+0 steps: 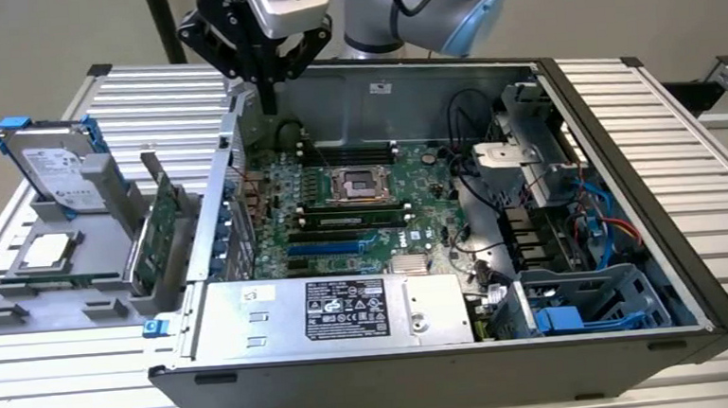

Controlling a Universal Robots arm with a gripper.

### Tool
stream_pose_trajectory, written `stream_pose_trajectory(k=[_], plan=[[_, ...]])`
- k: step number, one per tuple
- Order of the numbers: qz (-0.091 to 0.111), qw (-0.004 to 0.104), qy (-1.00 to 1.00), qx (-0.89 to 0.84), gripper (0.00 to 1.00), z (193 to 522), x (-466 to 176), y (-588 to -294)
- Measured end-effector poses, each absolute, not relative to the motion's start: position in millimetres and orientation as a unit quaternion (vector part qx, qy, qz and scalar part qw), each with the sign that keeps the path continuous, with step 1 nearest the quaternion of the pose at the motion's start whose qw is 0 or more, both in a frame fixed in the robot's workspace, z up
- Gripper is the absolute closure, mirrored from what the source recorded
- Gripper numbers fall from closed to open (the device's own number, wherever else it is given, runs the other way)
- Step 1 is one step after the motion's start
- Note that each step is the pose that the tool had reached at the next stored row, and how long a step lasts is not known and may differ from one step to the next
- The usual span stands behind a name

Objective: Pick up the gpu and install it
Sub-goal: 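Reach for the gpu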

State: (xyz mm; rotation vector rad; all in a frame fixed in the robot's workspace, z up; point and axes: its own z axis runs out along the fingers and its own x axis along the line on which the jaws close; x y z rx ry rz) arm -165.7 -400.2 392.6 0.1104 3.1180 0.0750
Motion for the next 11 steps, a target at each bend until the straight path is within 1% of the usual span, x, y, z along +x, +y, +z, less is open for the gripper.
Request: stream_pose_trajectory(k=[11], plan=[[0.024, 0.01, 0.999, 0.035, 1.0, 392.6, -170.4, -404.7]])
